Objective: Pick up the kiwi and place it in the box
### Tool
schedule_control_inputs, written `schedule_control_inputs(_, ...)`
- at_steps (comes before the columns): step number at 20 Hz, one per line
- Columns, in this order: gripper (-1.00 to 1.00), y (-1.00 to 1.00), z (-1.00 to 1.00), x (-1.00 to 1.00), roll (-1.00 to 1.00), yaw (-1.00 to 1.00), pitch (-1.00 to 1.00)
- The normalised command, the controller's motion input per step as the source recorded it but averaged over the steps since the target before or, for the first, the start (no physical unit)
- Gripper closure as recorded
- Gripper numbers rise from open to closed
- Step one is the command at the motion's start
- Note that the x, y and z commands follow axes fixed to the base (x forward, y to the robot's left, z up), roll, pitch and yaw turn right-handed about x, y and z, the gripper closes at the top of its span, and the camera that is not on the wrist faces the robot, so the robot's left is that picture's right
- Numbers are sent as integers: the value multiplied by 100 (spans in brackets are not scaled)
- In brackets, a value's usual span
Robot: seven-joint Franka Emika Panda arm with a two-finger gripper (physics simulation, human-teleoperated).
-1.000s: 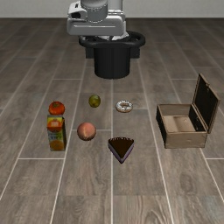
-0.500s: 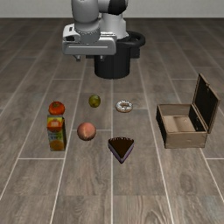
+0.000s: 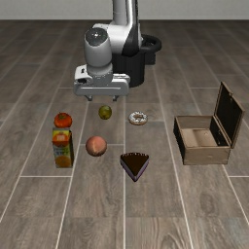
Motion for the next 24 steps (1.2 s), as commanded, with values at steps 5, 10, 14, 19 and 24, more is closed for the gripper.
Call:
schedule_control_inputs(5,-100,0,-60,-40,0,0,0)
schedule_control_inputs(10,-100,0,-60,-40,0,0,0)
schedule_control_inputs(14,-100,0,-25,-75,0,0,0)
schedule_control_inputs(19,100,0,-20,0,0,0,0)
schedule_control_inputs(24,100,0,0,0,0,0,0)
